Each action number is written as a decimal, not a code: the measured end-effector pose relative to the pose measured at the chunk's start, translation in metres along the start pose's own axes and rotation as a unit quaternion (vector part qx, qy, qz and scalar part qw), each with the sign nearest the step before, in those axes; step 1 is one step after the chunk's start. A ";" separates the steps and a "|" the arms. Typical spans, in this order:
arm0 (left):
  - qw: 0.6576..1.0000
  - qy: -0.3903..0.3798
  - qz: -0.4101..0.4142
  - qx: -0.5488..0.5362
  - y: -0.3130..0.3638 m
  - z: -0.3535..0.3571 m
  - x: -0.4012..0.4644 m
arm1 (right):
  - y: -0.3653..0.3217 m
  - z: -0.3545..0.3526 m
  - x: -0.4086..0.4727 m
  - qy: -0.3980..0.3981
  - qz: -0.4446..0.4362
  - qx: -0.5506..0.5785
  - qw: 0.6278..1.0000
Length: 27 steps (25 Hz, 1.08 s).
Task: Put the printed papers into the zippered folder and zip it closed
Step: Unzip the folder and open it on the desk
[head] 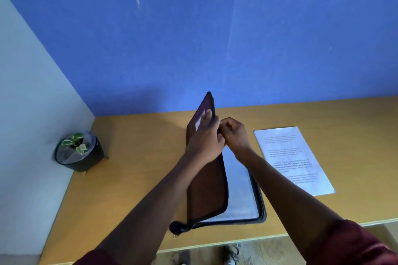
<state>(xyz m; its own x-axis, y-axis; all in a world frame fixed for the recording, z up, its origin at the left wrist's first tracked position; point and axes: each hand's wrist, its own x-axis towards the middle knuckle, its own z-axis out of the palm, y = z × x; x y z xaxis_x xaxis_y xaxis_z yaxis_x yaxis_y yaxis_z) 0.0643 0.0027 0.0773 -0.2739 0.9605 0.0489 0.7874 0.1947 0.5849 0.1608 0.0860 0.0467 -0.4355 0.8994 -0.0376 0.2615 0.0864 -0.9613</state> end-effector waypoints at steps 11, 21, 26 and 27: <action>0.972 -0.029 -0.137 0.191 -0.033 -0.052 -0.025 | 0.042 0.037 -0.013 -0.042 0.057 -0.136 0.988; 0.940 -0.004 -0.267 0.213 -0.118 -0.064 -0.058 | 0.118 0.008 -0.045 -0.154 0.107 -0.480 0.857; 0.935 -0.017 -0.278 0.218 -0.166 -0.058 -0.073 | 0.141 0.003 -0.061 -0.205 0.133 -0.484 0.840; 0.933 -0.028 -0.288 0.214 -0.176 -0.056 -0.076 | 0.145 0.002 -0.064 -0.210 0.132 -0.490 0.836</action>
<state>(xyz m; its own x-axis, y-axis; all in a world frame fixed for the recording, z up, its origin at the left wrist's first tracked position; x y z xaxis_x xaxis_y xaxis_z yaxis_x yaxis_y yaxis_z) -0.0842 -0.1158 0.0158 -0.6995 0.6791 -0.2224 0.6707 0.7313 0.1234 0.2245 0.0401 -0.0914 -0.4616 0.7310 -0.5026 0.8863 0.4039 -0.2265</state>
